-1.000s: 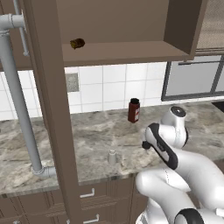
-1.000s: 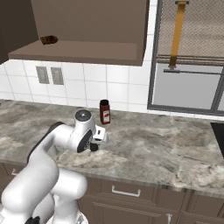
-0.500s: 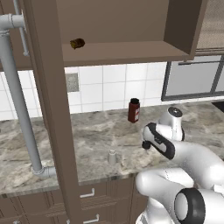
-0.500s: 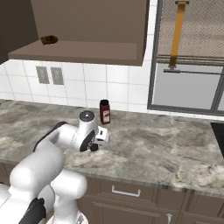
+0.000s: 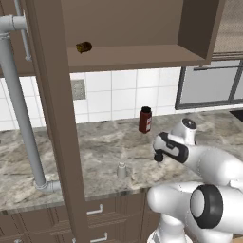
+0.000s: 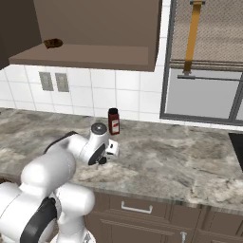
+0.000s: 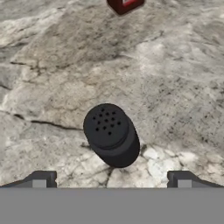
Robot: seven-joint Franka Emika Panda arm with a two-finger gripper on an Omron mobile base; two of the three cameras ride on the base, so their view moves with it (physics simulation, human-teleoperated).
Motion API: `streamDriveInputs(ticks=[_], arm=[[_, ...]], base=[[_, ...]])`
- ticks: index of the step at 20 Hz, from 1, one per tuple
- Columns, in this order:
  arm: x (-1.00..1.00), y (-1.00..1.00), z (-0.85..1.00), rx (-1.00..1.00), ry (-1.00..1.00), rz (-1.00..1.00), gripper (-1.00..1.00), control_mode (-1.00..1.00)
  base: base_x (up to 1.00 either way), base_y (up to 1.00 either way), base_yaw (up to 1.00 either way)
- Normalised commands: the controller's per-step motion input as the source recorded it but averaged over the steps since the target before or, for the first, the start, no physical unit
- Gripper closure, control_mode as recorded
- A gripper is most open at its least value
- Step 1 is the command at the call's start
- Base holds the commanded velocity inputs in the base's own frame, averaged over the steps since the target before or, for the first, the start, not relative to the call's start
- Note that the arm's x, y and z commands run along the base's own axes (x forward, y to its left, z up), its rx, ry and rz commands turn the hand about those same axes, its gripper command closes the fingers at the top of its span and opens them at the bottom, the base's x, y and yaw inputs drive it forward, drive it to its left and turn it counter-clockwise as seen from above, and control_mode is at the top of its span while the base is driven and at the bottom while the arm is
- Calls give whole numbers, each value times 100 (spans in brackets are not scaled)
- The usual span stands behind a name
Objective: Pick the shaker and shaker from the counter and place them in the cabinet.
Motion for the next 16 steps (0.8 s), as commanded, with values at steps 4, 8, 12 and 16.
streamDriveInputs(ticks=[4, 8, 12, 16], arm=[[22, 3, -18, 2, 0, 0, -100, -100], [26, 0, -19, 0, 0, 0, -100, -100], [26, 0, -21, 0, 0, 0, -100, -100], [33, 4, -23, 0, 0, 0, 100, -100]], base=[[0, 0, 0], [0, 0, 0], [0, 0, 0], [0, 0, 0]])
